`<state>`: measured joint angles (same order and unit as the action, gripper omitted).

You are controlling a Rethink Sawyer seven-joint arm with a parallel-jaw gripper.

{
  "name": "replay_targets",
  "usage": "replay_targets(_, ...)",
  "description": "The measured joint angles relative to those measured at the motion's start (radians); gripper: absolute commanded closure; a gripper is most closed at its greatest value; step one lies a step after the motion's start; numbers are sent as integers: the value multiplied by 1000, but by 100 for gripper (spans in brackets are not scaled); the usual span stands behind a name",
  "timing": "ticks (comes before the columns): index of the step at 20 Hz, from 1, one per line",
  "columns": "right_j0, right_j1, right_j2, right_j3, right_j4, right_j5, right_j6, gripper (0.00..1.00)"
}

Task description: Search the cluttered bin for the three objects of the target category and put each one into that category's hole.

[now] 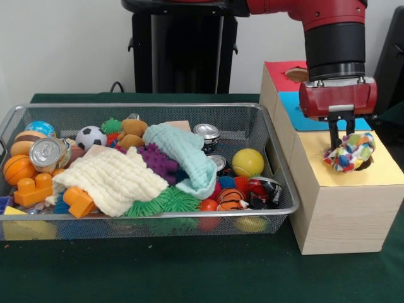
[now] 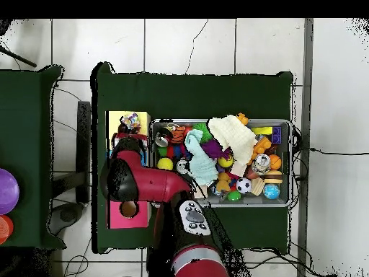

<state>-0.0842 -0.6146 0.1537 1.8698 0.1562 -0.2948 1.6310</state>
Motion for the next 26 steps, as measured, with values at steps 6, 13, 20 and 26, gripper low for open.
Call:
replay_targets(6, 0, 9, 4, 24, -10, -74, 0, 100)
replay_targets(13, -6, 10, 9, 27, -19, -77, 0, 100)
replay_targets(20, -6, 10, 9, 27, -19, -77, 0, 100)
replay_targets(26, 2, 11, 4, 27, -19, -77, 0, 100)
